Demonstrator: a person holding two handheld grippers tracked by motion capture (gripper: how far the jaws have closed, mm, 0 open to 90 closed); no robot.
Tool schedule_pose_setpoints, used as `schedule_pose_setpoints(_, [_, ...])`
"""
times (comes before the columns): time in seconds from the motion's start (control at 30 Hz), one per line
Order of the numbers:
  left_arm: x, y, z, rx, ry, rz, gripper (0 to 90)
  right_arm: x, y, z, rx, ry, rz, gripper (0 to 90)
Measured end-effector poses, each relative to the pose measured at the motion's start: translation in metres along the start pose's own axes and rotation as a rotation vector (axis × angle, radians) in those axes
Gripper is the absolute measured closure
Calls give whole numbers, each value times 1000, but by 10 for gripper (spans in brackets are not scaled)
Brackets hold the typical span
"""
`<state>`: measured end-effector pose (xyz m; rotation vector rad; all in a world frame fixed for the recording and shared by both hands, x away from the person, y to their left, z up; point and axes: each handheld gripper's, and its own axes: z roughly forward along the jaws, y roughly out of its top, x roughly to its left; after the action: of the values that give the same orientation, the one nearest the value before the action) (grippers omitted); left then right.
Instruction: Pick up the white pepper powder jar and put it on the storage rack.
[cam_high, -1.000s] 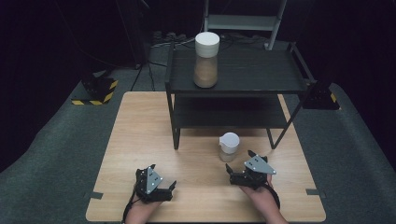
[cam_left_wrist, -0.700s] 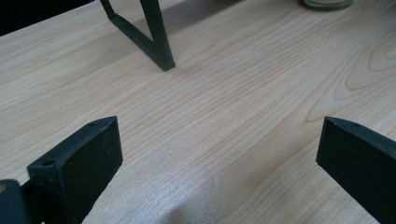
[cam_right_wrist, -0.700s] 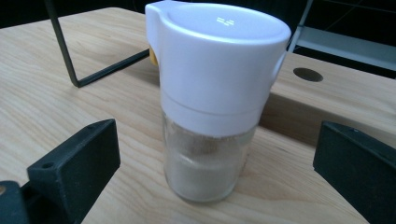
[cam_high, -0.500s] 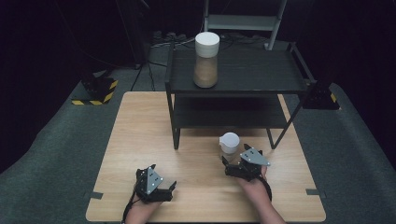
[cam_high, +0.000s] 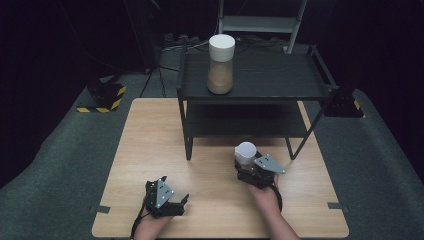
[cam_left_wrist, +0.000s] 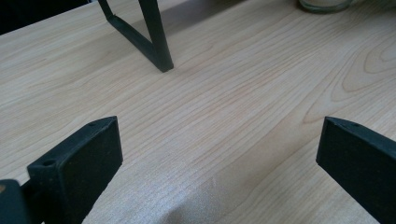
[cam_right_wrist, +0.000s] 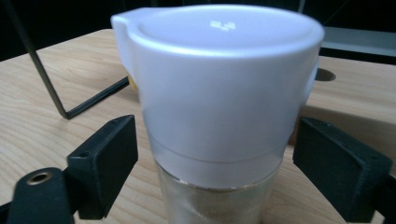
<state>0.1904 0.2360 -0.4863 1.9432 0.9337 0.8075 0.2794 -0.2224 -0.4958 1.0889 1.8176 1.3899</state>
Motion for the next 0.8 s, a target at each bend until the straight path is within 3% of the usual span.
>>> schedule_pose_setpoints(0.37, [1, 0, 0, -1, -4, 1, 6, -2, -11, 5, -58, 9, 49, 269])
schedule_pose_setpoints(0.8, [1, 0, 0, 0, -7, 4, 5, -4, -11, 0, -88, 9, 27, 292])
